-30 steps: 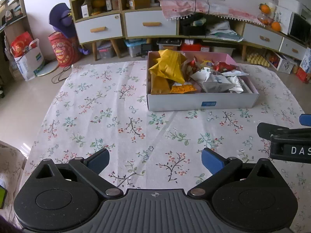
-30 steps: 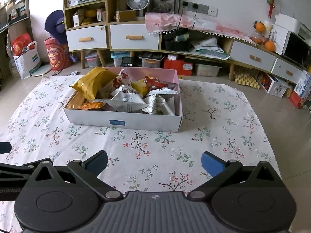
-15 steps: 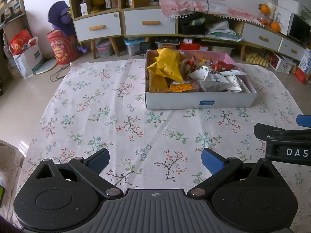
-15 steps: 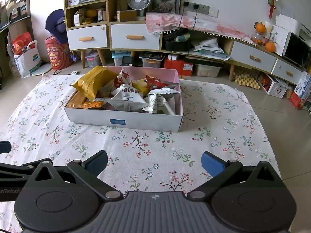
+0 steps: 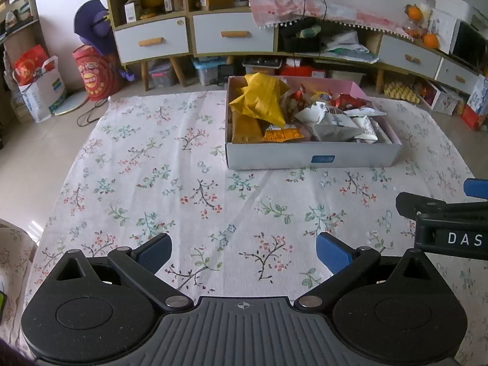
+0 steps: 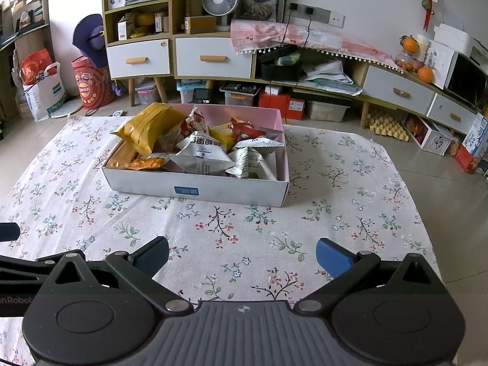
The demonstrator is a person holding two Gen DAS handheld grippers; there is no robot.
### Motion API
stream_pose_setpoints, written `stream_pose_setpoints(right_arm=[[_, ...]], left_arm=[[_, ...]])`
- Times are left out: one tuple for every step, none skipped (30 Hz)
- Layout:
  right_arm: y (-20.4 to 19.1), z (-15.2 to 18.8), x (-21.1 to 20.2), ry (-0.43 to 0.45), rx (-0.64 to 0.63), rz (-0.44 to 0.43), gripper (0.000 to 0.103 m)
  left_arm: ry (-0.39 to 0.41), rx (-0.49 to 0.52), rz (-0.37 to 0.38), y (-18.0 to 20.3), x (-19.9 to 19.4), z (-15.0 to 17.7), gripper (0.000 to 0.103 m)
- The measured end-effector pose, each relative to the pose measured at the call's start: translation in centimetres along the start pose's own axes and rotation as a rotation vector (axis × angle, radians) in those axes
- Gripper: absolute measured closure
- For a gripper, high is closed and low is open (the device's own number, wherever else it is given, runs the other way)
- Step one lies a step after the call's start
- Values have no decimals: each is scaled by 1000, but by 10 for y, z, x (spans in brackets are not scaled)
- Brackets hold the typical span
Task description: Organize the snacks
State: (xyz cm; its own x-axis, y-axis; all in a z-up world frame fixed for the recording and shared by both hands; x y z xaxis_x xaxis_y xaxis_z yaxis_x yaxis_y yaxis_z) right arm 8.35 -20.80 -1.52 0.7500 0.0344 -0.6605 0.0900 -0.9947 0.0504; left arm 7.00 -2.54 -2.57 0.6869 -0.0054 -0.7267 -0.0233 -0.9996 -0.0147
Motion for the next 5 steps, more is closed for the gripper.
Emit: stream_pose_setpoints(right_arm=[[0,0,0,-1,0,0,21],[0,0,0,0,-1,0,21],[0,0,0,0,0,0,21],[0,0,0,0,-1,-1,21],[0,0,0,0,-2,-1,21]], left_arm=[[-2,2,-1,0,0,1,1],[-3,4,-3,1,0,1,1],[-5,6,-4,1,0,1,1],[-7,7,-5,1,0,2,1],[-8,7,-5,1,1,2,1]])
Point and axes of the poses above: each gripper's, at about its wrist camera, not at the fingertips, and x roughly the way its jaws point, y to its right, z to its underside, the point moved 5 cm from there along x, roughly the way its jaws point, and after that the axes turned 5 degrees about y, right-handed, at the moved point
